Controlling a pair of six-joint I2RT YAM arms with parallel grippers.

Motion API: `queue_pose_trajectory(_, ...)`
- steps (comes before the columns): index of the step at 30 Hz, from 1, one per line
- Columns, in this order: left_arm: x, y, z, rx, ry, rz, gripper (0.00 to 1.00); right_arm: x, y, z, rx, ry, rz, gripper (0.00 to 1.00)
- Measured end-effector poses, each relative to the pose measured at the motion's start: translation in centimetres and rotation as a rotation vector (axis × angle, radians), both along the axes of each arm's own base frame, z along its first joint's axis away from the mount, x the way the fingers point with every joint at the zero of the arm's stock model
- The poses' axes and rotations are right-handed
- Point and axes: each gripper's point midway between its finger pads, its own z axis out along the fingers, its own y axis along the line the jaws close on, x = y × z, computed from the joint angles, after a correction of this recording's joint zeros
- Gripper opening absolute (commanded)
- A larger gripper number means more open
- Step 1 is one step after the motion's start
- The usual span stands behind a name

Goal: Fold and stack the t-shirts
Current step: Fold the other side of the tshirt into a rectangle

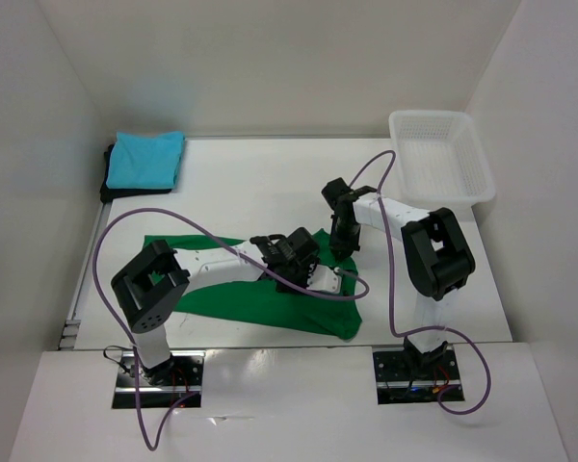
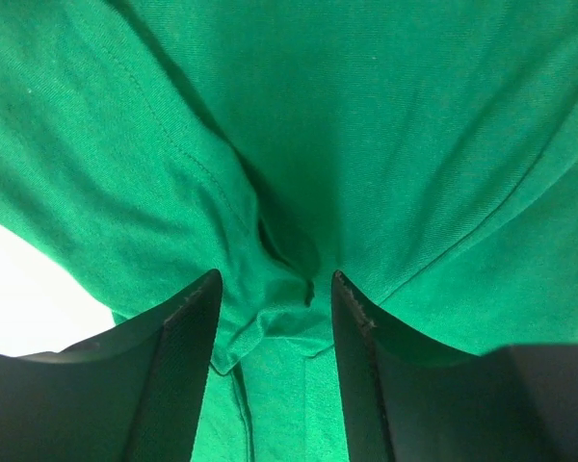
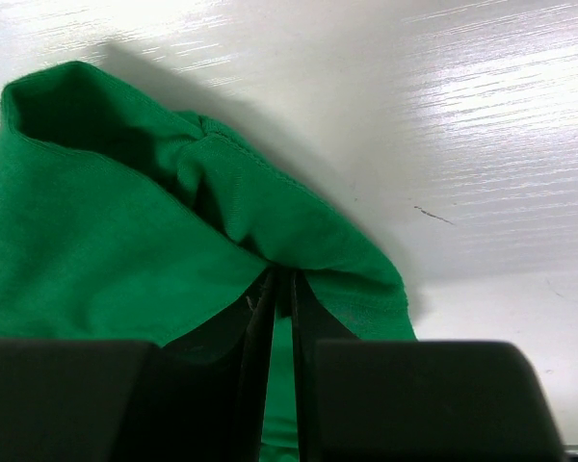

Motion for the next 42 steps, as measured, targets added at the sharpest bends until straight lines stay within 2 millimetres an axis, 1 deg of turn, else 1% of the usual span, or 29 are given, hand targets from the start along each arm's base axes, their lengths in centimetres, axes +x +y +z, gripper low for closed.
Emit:
queue_pose_trajectory(1, -0.1, 0.0, 0.0, -0.001, 0.002, -0.003, 0.58, 0.0, 0.0, 0.0, 0.0, 0.0, 0.0, 0.16)
queue_pose_trajectory(2, -0.1, 0.0, 0.0, -0.001, 0.005, -0.004, 0.56, 0.0, 0.0, 0.0, 0.0, 0.0, 0.0, 0.16)
queue_pose_trajectory(3, -0.1, 0.0, 0.0, -0.001, 0.005, -0.003, 0.51, 0.0, 0.0, 0.0, 0.0, 0.0, 0.0, 0.15)
queue_pose_trajectory(4, -0.1, 0.0, -0.1, -0.001, 0.005, -0.005, 0.35, 0.0, 0.0, 0.0, 0.0, 0.0, 0.0, 0.12)
queue_pose_trajectory(7, -0.3, 0.3, -0.3, 0.008, 0.011, -0.005, 0.11, 0.0, -0.1, 0.1, -0.004, -0.003, -0.001, 0.09)
queue_pose_trajectory(8, -0.3, 0.3, -0.4, 0.01, 0.013, -0.004, 0.0, 0.0, -0.1, 0.2, -0.006, -0.006, -0.002, 0.07)
queue_pose_trajectory(11, -0.3, 0.4, -0.4, 0.012, 0.009, 0.002, 0.0, 0.2, -0.3, 0.8, -0.01, -0.023, -0.003, 0.0)
queue_pose_trajectory(22, 0.2, 0.8, -0.2, 0.018, 0.008, 0.063, 0.0, 0.8, 0.0, 2.8, 0.009, -0.065, -0.004, 0.0)
queue_pose_trajectory(25, 0.2, 1.0, 0.3, 0.013, 0.026, 0.075, 0.0, 0.7, 0.3, 3.9, 0.039, -0.08, -0.004, 0.0)
queue_pose_trajectory(29, -0.3, 1.7, 1.6, 0.0, 0.053, 0.094, 0.0, 0.0, 1.0, 6.2, 0.079, -0.118, -0.002, 0.0)
queue_pose_trajectory(32, -0.4, 2.3, 3.0, -0.015, 0.053, 0.102, 0.0, -1.7, 2.1, 7.4, 0.093, -0.118, 0.02, 0.0)
queue_pose_trajectory(34, -0.3, 2.7, 3.5, -0.022, 0.053, 0.11, 0.0, -3.3, 3.0, 7.6, 0.1, -0.1, 0.042, 0.0)
queue_pose_trajectory(38, 0.0, 3.9, 3.7, -0.01, 0.06, 0.13, 0.0, -7.1, 3.9, 6.6, 0.094, -0.028, 0.067, 0.0)
queue_pose_trajectory(42, -0.8, 4.8, 3.0, 0.013, 0.085, 0.114, 0.0, -11.6, 4.1, 5.2, 0.086, 0.068, 0.069, 0.0)
